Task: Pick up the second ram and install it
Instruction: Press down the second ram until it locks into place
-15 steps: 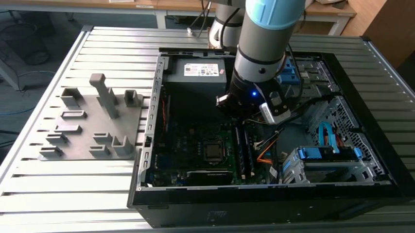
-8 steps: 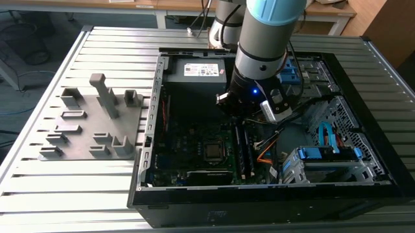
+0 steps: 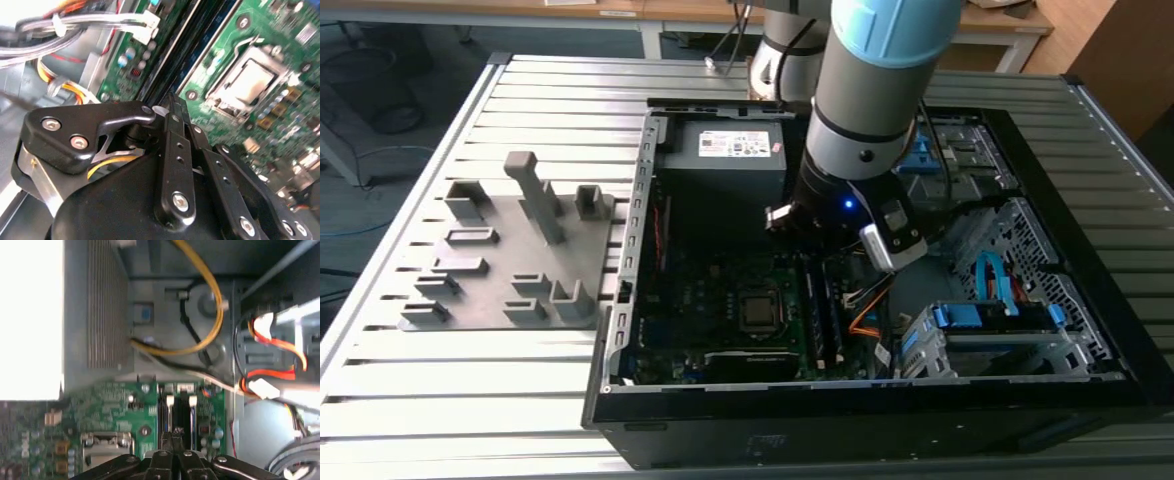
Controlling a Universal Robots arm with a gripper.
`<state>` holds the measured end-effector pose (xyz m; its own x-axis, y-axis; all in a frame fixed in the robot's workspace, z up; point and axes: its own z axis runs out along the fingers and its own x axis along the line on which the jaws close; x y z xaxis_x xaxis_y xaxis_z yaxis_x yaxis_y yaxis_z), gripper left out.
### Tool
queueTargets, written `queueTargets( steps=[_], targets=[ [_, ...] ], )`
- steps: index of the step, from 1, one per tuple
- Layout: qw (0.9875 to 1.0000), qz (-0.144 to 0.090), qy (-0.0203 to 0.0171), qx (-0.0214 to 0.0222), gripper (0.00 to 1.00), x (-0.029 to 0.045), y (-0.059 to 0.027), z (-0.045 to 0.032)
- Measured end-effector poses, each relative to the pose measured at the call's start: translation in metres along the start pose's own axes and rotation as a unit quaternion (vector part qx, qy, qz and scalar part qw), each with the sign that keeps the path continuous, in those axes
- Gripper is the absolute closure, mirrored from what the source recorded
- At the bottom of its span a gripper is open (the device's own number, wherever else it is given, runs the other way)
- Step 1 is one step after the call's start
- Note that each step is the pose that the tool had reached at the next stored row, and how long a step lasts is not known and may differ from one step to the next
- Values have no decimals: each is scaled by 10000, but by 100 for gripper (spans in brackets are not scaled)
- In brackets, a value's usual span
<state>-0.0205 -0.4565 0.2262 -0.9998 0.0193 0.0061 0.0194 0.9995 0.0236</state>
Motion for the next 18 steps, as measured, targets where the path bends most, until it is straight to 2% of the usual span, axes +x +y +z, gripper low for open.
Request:
queueTargets(
  steps=[12,15,18],
  targets=[
    [10000,0,0,26,90,-10,-483,28],
    [10000,0,0,38,90,-11,-559,39],
    [10000,1,1,39,90,-10,-580,59]
  ],
)
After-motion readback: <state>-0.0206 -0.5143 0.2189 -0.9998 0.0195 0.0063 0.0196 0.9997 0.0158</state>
